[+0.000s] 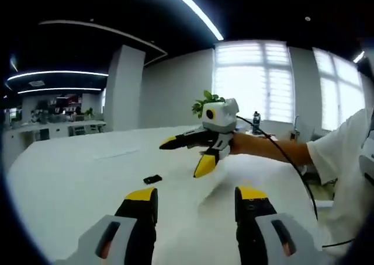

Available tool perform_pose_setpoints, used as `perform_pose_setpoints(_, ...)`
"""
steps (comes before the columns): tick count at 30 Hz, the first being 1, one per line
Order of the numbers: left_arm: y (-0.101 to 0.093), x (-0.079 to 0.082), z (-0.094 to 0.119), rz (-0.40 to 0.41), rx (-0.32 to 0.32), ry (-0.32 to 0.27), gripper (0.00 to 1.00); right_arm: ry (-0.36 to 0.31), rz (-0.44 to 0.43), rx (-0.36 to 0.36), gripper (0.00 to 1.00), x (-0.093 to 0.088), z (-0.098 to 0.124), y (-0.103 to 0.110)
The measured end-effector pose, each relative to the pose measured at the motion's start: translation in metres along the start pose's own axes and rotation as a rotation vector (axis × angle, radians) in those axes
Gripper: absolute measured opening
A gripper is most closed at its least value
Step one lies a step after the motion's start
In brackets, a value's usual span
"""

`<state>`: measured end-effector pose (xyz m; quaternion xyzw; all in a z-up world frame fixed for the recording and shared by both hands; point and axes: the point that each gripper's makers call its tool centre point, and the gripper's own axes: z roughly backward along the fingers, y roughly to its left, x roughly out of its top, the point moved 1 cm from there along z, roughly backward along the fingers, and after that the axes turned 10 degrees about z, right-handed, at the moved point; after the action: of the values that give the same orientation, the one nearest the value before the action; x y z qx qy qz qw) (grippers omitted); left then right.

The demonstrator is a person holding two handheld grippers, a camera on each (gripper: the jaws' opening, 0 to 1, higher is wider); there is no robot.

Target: Snap the two parts of the plastic buckle together until the buckle closes and remains connected.

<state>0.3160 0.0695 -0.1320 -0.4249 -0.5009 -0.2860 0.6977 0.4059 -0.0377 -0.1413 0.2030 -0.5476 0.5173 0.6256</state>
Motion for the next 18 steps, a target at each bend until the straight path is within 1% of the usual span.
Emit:
perform_pose_setpoints(4,0.001,0.019,0.003,0.016,0.022,-0.063,0.64,0.025,0.004,-0.042,0.98,0.008,0.009,0.005)
perform_pose_setpoints(5,0.002,0.023,0.004,0.023,0.03,-0.081,0.65,0.023,-0.003,-0.051,1.0,0.01,0.011,0.006)
perform_pose_setpoints(6,0.003,0.027,0.005,0.034,0.04,-0.101,0.67,0.021,-0.006,-0.055,1.0,0.012,0.014,0.008)
perform_pose_setpoints(10,0.007,0.041,0.008,0.063,0.08,-0.151,0.8,0.033,-0.014,-0.087,1.0,0.017,0.028,0.016)
perform_pose_setpoints(12,0.006,0.044,0.009,0.063,0.088,-0.16,0.85,0.035,-0.006,-0.101,1.0,0.018,0.034,0.019)
perform_pose_setpoints(14,0.003,0.047,0.012,0.064,0.108,-0.164,0.9,0.044,-0.004,-0.106,1.0,0.018,0.043,0.027)
perform_pose_setpoints(15,0.002,0.048,0.013,0.064,0.117,-0.167,0.95,0.049,-0.002,-0.109,1.0,0.018,0.047,0.03)
perform_pose_setpoints(16,-0.002,0.048,0.014,0.043,0.126,-0.158,0.98,0.052,-0.004,-0.118,1.0,0.018,0.053,0.034)
perform_pose_setpoints(18,-0.004,0.048,0.02,-0.012,0.166,-0.141,0.99,0.052,-0.011,-0.15,1.0,0.02,0.063,0.039)
